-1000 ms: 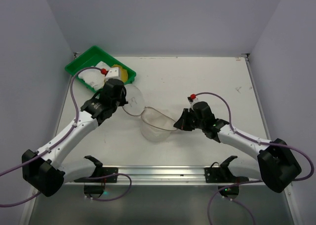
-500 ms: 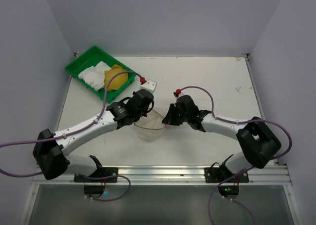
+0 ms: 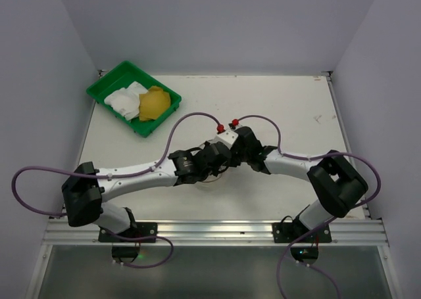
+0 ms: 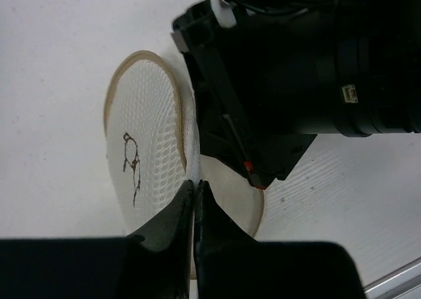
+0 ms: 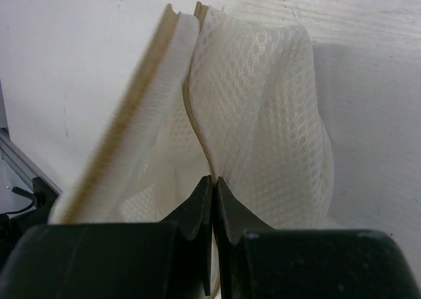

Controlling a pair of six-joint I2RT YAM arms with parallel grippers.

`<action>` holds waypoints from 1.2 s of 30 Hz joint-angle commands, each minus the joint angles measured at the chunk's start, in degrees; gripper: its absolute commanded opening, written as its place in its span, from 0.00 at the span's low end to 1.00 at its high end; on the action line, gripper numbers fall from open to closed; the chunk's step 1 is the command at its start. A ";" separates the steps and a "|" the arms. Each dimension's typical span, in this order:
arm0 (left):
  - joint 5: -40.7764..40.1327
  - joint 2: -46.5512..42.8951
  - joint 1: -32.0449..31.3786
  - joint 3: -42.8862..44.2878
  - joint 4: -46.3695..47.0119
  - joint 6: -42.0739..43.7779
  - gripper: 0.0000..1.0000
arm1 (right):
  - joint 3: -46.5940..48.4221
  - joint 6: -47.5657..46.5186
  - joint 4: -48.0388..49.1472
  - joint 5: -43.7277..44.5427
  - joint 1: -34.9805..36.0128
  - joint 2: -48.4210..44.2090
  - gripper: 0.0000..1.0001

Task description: Unzip the laundry bag and remove the bra

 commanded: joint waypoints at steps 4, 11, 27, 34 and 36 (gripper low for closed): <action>1.06 9.07 -2.15 -1.73 4.36 -4.76 0.00 | 1.63 -0.35 1.21 0.52 -0.54 0.16 0.06; 1.59 13.65 -2.59 -2.61 6.02 -9.50 0.00 | -2.06 -4.20 -3.44 2.19 -4.67 -8.26 0.39; 1.34 11.73 -2.50 -1.56 7.88 -13.28 0.22 | -5.76 -9.66 -24.27 19.75 -14.61 -34.55 0.92; 0.36 4.17 -2.50 3.62 4.71 -14.34 0.87 | -4.27 -9.58 -32.79 26.72 -15.40 -43.87 0.99; -0.16 2.58 -2.41 6.86 2.87 -13.90 0.96 | -3.04 -9.75 -33.86 26.54 -15.48 -47.20 0.99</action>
